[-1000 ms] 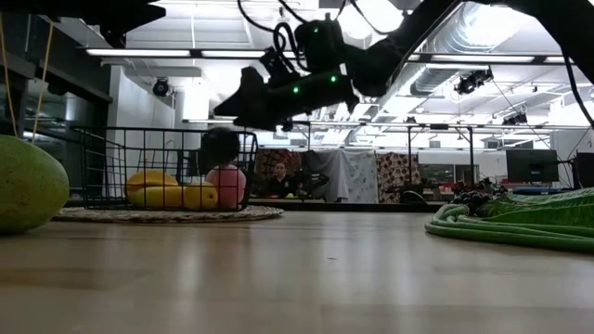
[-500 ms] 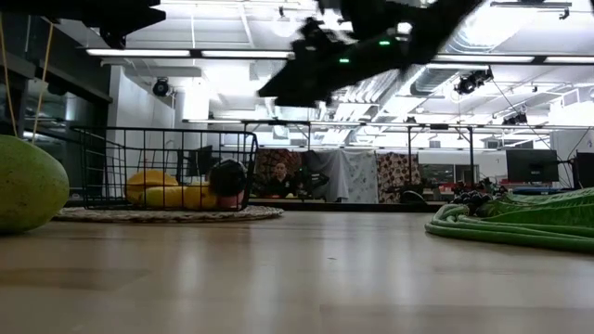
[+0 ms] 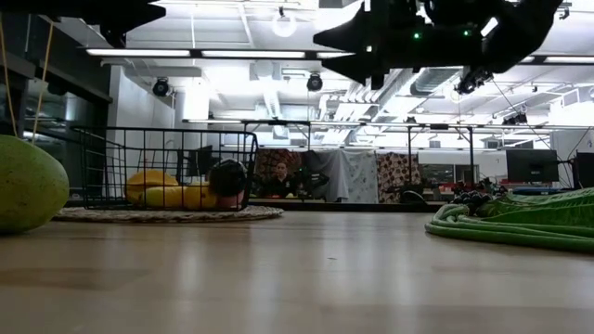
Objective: Build produce basket
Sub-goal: Put the green lime into the wire basket
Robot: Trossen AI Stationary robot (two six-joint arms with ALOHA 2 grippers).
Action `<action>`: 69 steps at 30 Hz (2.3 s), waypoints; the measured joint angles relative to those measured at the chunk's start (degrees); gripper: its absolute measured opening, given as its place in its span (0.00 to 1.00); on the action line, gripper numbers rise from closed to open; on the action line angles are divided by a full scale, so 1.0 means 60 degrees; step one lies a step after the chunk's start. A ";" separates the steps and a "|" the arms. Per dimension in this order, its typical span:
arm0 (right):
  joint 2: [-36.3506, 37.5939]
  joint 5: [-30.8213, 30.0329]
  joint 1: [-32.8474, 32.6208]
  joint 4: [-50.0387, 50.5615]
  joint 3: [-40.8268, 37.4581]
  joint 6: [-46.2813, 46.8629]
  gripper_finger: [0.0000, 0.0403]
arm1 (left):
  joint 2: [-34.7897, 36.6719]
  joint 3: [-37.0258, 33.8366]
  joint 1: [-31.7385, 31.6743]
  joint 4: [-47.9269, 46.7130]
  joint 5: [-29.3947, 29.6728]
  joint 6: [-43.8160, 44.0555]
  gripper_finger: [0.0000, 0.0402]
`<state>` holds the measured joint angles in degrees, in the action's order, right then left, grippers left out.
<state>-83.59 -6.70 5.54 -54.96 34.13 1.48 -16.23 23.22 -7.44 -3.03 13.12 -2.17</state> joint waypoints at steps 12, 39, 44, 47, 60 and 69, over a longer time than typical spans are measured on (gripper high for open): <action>0.0021 0.0011 0.0325 0.0747 0.0231 0.0214 0.82 | 0.0001 0.0000 -0.0002 0.0051 0.0018 0.0077 0.41; 0.0021 0.0004 0.0328 0.1049 0.0240 0.0507 0.82 | -0.0169 0.0000 -0.0003 -0.0021 -0.0123 0.0110 0.41; 0.0021 0.0000 0.0328 0.1050 0.0240 0.0505 0.82 | -0.0567 -0.0004 0.0000 0.0106 -0.0124 0.0081 0.43; 0.0021 -0.0007 0.0328 0.1049 0.0240 0.0506 0.82 | -0.0896 -0.0004 0.0000 0.0337 -0.0130 0.0083 0.46; 0.0021 -0.0007 0.0328 0.1050 0.0240 0.0507 0.82 | -0.1824 -0.0004 -0.0002 0.0816 -0.0360 0.0301 0.69; 0.0017 -0.0011 0.0333 0.1316 0.0244 0.0508 0.82 | -0.1952 -0.0004 -0.0004 0.0827 -0.0357 0.0338 0.80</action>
<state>-83.48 -6.77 7.54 -47.06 35.59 4.53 -27.94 23.20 -7.46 1.94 10.98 -0.15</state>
